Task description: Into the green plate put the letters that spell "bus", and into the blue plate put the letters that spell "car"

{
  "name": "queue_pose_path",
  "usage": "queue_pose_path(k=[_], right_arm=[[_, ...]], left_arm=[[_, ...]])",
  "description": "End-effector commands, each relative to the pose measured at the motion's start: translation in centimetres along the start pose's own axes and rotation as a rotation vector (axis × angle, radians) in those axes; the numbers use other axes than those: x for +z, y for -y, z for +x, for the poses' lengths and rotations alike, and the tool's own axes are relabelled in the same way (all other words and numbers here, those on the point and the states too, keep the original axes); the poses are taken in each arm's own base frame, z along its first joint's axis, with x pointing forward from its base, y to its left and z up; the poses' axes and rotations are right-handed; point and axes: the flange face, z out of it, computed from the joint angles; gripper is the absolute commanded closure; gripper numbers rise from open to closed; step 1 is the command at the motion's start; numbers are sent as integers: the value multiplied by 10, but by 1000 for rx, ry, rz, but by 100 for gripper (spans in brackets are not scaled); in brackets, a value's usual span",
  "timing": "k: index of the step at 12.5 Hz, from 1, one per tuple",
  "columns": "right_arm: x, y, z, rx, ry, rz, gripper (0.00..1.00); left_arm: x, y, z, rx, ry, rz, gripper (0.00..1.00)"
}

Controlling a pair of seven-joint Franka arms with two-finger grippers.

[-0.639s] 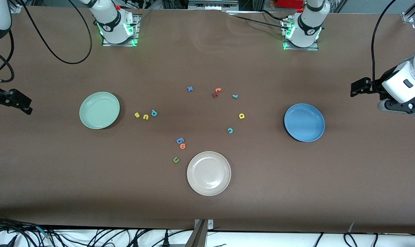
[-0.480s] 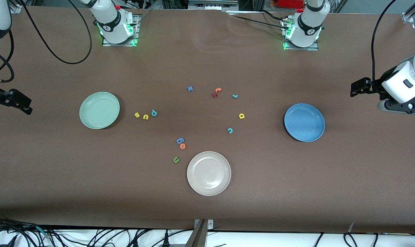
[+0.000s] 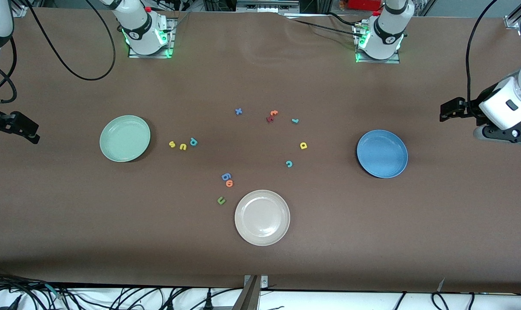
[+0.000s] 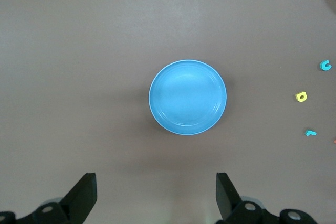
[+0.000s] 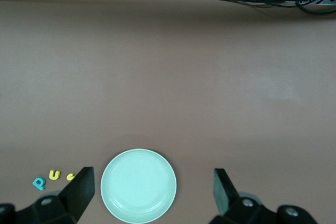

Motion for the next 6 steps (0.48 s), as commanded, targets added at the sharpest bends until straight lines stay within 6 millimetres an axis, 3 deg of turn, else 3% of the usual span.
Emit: queue_pose_path(k=[1, 6], right_arm=[[0, 3, -1, -1, 16, 20, 0], [12, 7, -3, 6, 64, 49, 0]], left_arm=[[-1, -1, -1, 10, 8, -1, 0], [1, 4, 0, 3, 10, -2, 0]])
